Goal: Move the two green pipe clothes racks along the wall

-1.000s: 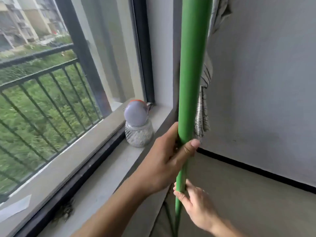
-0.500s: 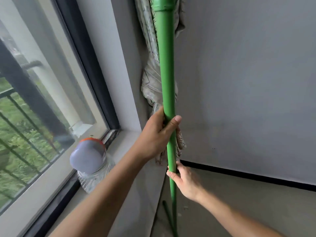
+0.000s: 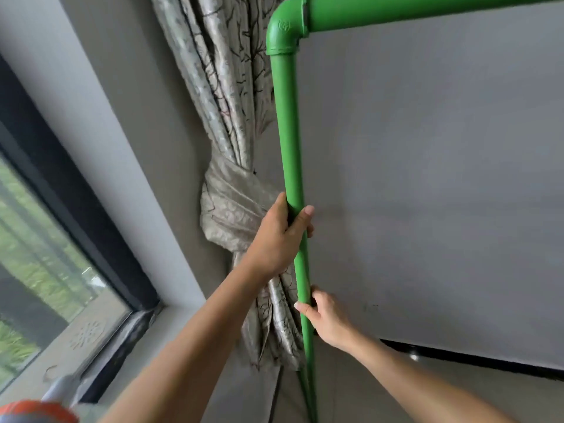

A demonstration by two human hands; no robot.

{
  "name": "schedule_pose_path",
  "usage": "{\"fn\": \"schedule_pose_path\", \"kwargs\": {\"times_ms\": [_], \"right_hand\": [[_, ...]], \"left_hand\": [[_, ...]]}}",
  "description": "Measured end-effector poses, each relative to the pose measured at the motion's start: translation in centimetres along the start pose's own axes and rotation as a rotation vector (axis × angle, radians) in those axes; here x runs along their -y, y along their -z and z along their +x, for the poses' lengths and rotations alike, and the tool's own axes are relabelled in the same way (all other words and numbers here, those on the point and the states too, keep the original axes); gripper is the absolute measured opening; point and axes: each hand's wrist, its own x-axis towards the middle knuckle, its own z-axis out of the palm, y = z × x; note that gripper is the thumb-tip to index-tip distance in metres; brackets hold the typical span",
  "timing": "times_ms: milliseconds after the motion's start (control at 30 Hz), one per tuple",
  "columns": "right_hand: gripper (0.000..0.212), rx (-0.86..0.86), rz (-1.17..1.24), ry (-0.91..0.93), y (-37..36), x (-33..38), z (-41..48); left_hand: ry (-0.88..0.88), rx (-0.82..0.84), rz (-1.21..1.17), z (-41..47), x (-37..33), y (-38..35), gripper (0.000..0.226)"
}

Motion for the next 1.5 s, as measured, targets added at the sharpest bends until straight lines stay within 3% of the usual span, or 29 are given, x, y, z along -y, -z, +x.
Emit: {"fn": "schedule_pose_path", "kwargs": {"times_ms": [233, 500, 667, 1100, 1367, 1500], "right_hand": [[0.028, -0.059, -0.136, -0.076, 1.9, -1.1, 8.7], [0.032, 0.004, -0.107, -0.149, 2.5, 0.2, 17.6], [0.034, 0.038, -0.129, -0.106, 3.1, 0.5, 20.3], [0.042, 0.146, -0.211, 0.026, 2.8, -2.4, 22.0], [0.036, 0.054, -0.140, -0.087, 1.0, -0.9, 19.2], [0.031, -0.023, -0.077, -0.205, 0.2, 1.1, 17.8]], "left_hand": [[-0.020, 0.059, -0.016, 9.7, 3.6, -0.9, 0.025], [0.111, -0.031, -0.067, 17.7, 6.3, -0.4, 0.007], [0.137, -0.092, -0.086, 20.1, 6.9, -0.1, 0.013], [0.082, -0.129, 0.008, 19.5, 7.8, 0.0, 0.024], [0.076, -0.112, 0.077, 16.4, 7.2, 0.5, 0.022], [0.066, -0.063, 0.059, 13.6, 6.5, 1.2, 0.045]]}}
